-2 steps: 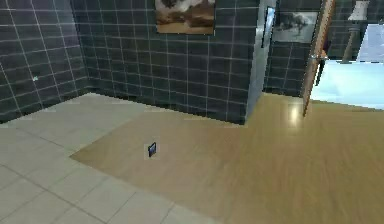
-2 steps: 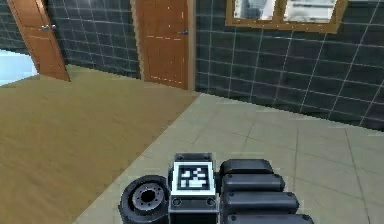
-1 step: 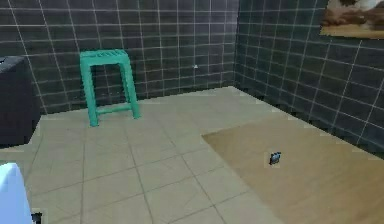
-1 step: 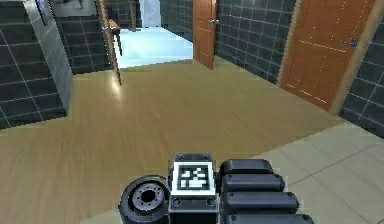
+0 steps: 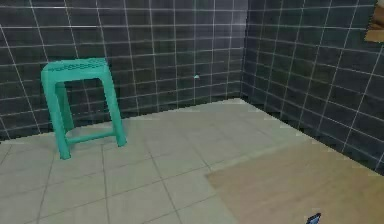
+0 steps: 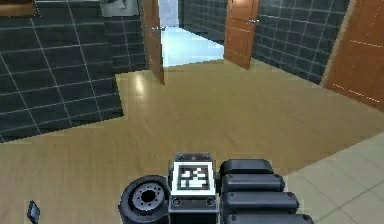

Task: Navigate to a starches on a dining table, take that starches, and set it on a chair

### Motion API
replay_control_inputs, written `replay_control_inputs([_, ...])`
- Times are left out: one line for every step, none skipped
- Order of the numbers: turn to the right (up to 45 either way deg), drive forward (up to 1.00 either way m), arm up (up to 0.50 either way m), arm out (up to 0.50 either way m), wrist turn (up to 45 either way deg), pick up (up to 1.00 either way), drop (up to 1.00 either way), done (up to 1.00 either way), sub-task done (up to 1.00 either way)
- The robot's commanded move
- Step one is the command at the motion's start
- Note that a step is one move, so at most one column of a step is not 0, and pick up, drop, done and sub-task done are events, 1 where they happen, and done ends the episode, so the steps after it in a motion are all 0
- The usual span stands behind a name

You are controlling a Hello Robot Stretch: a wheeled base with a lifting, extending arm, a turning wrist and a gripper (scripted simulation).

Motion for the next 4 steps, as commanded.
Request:
replay_control_inputs([-42.0, 0.00, 0.00, 0.00, 0.0, 0.00, 0.00, 0.00, 0.00])
replay_control_inputs([0.0, 0.30, 0.00, 0.00, 0.0, 0.00, 0.00, 0.00, 0.00])
replay_control_inputs([-21.0, 0.00, 0.00, 0.00, 0.0, 0.00, 0.00, 0.00, 0.00])
replay_control_inputs([0.0, 1.00, 0.00, 0.00, 0.0, 0.00, 0.00, 0.00, 0.00])
